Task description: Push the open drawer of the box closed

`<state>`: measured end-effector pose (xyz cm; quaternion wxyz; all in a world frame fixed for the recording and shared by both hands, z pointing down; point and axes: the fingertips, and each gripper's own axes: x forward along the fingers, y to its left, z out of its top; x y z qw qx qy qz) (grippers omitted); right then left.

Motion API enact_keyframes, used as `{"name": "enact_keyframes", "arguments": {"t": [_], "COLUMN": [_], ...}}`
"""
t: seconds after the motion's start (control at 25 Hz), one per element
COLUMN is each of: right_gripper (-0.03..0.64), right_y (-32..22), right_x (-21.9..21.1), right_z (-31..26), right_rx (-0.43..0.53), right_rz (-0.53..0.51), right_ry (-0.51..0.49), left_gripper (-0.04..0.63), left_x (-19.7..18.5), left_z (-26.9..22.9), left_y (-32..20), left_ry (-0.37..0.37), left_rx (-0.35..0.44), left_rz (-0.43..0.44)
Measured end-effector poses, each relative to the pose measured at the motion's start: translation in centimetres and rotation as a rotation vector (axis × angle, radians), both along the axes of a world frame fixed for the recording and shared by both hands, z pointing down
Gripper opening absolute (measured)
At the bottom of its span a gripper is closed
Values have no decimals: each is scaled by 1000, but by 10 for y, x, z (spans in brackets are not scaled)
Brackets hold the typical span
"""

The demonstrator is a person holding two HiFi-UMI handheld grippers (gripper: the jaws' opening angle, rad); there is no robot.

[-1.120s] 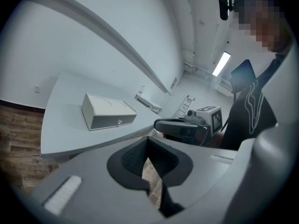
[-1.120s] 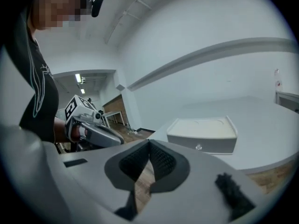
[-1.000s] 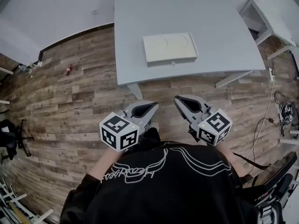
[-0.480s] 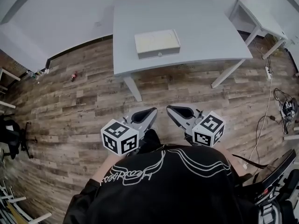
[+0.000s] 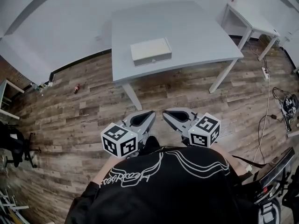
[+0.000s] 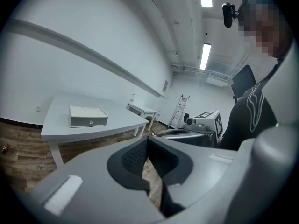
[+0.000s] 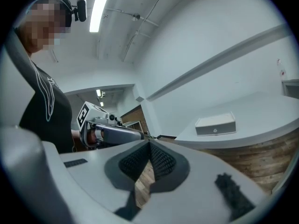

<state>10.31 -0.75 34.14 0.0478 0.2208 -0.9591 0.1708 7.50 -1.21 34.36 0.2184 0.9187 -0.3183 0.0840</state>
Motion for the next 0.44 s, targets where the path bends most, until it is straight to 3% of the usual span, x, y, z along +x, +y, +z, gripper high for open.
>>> {"name": "enact_keyframes", "arguments": {"t": [0.44], "right_gripper": [9], "right_y": [31], "right_x": [15], "right_z": [-11], "right_rx": [9], "right_rz": [0], "right_ry": [-17], "left_gripper": [8], "left_x": [20], "left_z": [-11], "left_y": [28], "left_ry": [-12], "left_rx": [29], "left_rz": [30]}}
